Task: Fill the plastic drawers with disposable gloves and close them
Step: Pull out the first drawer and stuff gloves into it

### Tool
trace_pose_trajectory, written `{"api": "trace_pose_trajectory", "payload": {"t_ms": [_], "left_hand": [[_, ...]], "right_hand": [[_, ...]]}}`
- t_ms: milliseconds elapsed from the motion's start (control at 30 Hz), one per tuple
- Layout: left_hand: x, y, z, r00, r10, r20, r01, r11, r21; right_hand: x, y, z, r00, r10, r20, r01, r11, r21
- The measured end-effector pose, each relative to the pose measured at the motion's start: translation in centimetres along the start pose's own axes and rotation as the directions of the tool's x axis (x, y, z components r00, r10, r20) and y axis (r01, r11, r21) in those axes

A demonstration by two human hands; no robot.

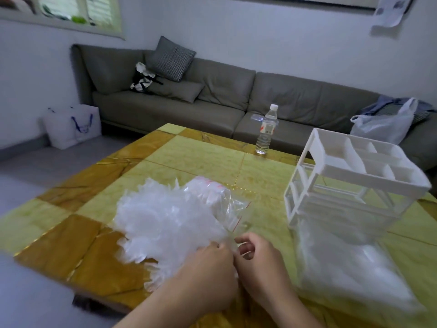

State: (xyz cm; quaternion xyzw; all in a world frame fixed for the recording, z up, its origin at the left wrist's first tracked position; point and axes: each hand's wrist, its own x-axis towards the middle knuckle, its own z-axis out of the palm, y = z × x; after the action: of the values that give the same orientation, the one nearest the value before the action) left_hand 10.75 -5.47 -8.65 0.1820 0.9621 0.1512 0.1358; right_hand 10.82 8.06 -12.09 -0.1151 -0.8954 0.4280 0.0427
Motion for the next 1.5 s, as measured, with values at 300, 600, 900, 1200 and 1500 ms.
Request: {"api": "trace_pose_trajectory", "payload": {"t_ms": [300, 600, 900, 1200, 1500], "left_hand": [[-0.1, -0.3, -0.9, 1.000, -0.011, -0.026, 0.007, 0.992, -0.126], [0.1, 0.5, -0.6, 0.991, -0.031, -0.126, 0.004, 0.977, -0.213], [-1.6, 2.8, -1.2, 0.851, 0.106, -0.515, -0.336, 0.863, -0.377], [-1.6, 5.5, -1.9, 0.973, 0.049, 0.223, 0.207, 0.227, -0.952], [0.6, 4.3, -0.7, 0.952, -0.298, -0.076, -0.064, 0.049, -0.997]], "right_hand": [[-0.2, 1.3, 0.7, 0.960, -0.269, -0.073, 0.250, 0.947, -0.203], [-0.2, 0.1, -1.9, 0.991, -0.116, 0.069, 0.102, 0.978, 0.184], [1.6, 1.6, -7.0, 0.999, -0.019, -0.029, 0.028, 0.937, 0.347], [1.5, 2.8, -11.4, 0.979, 0.049, -0.199, 0.105, 0.715, 0.691], [-0.5, 1.9, -11.6, 0.983, -0.116, -0.142, 0.176, 0.811, 0.558]]}}
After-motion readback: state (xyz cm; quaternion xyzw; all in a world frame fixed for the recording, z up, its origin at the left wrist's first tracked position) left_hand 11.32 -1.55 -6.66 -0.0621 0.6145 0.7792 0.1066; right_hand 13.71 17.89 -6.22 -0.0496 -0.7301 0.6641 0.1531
